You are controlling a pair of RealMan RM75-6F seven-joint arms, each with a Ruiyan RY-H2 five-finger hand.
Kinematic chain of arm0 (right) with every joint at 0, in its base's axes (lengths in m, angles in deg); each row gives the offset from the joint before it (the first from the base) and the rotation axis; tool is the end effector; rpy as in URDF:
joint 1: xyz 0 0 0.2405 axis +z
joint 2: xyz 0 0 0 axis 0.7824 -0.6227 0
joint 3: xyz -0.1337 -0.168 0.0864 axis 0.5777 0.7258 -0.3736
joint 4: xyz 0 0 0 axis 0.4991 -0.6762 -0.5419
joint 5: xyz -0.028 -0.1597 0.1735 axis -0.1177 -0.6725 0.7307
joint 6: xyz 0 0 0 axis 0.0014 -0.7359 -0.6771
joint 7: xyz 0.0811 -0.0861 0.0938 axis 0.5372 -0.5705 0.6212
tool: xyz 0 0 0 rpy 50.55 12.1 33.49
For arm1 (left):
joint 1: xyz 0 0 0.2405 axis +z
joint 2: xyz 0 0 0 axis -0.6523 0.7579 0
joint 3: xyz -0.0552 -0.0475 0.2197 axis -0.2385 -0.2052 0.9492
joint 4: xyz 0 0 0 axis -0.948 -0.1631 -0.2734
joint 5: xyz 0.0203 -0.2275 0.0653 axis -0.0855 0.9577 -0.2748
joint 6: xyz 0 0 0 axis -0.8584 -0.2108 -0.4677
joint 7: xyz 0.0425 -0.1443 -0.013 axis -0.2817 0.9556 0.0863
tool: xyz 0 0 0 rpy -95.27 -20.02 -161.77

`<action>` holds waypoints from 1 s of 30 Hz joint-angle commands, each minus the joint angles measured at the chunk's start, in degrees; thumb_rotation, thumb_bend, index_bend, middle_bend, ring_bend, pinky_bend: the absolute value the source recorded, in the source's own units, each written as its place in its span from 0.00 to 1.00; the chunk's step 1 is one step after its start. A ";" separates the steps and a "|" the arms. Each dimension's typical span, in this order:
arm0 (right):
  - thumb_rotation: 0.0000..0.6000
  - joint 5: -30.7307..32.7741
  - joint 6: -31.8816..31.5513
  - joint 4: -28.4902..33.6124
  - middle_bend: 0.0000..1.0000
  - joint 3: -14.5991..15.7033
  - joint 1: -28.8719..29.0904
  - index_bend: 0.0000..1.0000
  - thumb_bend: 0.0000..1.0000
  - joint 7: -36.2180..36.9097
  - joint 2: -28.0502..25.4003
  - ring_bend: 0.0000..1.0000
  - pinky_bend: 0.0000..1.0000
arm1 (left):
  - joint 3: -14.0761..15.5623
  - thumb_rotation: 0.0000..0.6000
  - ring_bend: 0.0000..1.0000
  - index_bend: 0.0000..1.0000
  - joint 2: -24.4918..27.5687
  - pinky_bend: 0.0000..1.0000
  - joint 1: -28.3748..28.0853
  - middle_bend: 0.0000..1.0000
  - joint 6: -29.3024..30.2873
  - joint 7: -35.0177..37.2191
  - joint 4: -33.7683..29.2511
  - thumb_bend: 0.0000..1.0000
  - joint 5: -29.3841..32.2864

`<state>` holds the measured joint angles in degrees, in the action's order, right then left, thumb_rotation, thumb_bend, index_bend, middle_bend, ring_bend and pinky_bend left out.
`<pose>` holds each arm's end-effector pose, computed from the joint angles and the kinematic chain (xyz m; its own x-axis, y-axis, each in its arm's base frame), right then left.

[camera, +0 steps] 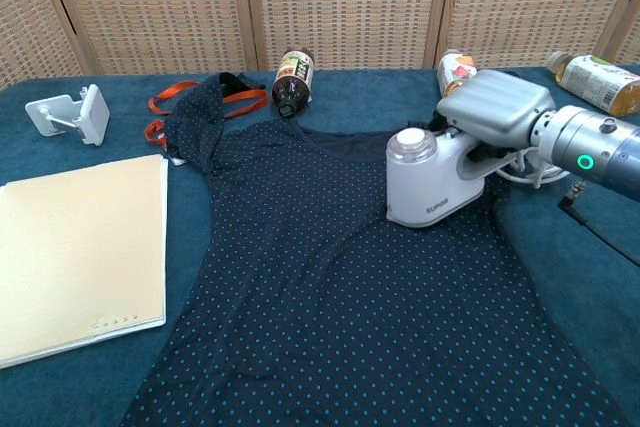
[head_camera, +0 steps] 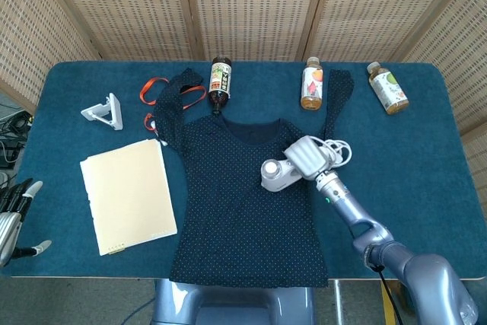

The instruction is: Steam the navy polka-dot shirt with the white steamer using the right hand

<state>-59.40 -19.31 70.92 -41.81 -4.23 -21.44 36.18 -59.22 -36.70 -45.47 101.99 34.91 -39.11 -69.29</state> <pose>-0.1812 -0.4141 -0.0479 0.7579 0.1248 0.6403 -0.5111 -0.4964 0.7017 -0.2974 0.1663 0.1295 0.4612 0.1982 0.8648 0.8771 0.0454 -0.4782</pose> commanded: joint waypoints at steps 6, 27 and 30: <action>1.00 6.10 2.27 -1.76 0.57 -4.56 0.01 0.70 1.00 -1.63 2.06 0.64 0.89 | 0.07 1.00 0.00 0.00 -0.01 0.00 0.07 0.00 0.09 0.03 -0.03 0.00 -0.01; 1.00 2.83 2.56 14.93 0.57 0.47 -0.02 0.70 1.00 -8.30 0.90 0.64 0.89 | 0.15 1.00 0.00 0.00 0.26 0.00 0.13 0.00 0.03 1.45 0.54 0.00 -0.15; 1.00 1.58 1.93 18.48 0.57 1.33 0.03 0.70 1.00 -8.96 0.13 0.64 0.89 | 0.18 1.00 0.00 0.00 0.24 0.00 0.16 0.00 0.10 1.35 0.53 0.00 -0.26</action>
<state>-56.54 -16.66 87.00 -41.48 -4.22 -29.76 37.15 -59.04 -36.46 -45.31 102.09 36.26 -38.59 -69.55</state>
